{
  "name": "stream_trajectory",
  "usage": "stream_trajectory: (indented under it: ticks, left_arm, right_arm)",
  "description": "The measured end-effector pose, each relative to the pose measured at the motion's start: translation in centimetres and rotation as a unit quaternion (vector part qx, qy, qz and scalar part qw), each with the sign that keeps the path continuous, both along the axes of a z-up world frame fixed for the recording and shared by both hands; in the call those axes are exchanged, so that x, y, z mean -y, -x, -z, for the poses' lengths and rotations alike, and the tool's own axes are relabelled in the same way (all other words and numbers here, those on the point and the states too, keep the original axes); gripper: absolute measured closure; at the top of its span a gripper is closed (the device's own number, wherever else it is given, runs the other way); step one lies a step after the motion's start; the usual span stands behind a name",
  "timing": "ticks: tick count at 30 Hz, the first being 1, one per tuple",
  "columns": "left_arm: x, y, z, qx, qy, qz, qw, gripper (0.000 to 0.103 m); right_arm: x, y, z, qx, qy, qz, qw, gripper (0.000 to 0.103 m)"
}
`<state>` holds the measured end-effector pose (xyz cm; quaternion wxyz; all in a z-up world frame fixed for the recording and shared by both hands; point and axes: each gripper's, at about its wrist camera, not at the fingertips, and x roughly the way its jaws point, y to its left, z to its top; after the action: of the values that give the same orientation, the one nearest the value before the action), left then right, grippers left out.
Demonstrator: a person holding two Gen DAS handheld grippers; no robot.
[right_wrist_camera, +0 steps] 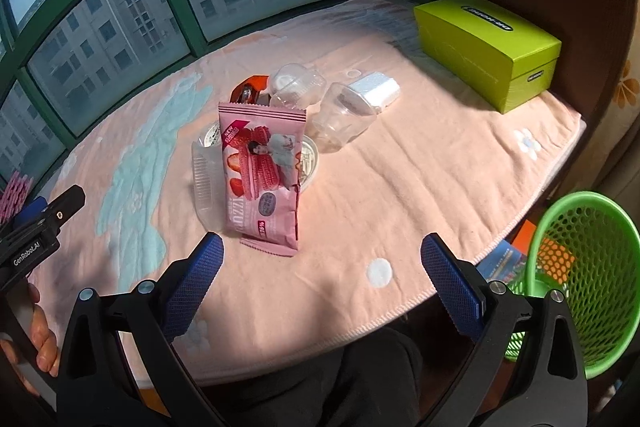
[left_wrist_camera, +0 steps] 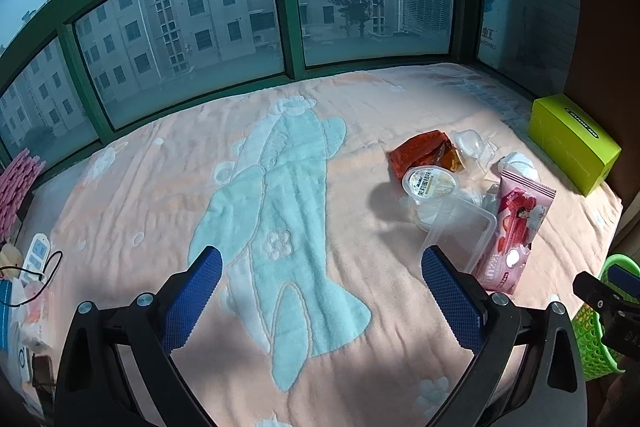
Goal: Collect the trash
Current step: 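Grasp the pink snack wrapper with the right tool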
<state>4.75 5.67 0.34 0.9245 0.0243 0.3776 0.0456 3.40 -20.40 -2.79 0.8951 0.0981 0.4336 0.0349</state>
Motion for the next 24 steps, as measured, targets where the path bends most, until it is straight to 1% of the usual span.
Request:
stream_trajectory:
  ticks: [7,11,21,24]
  left_arm:
    - [-1.9,-0.5,0.9,-0.011,0.003,-0.016,0.9998,0.006]
    - [-2.9,-0.7,1.2,-0.015,0.005,-0.024,0.9996,0.006]
    - [-4.4,-1.1,2.2,-0.029,0.009,-0.033,0.9990,0.006]
    - [-4.5,-1.4,2.5,-0.034,0.011,-0.034,0.9988,0.006]
  right_arm:
    - [-2.2,-2.3,1.4,-0.013,0.003,-0.012,1.000,0.010]
    - [-3.2,-3.5,2.3,-0.017,0.012,-0.015,1.000,0.011]
    - [-4.3,-6.4,4.0,-0.030,0.019,-0.022,0.999,0.012]
    - [-4.7,-7.0,4.6,-0.032,0.039,-0.022,0.999,0.012]
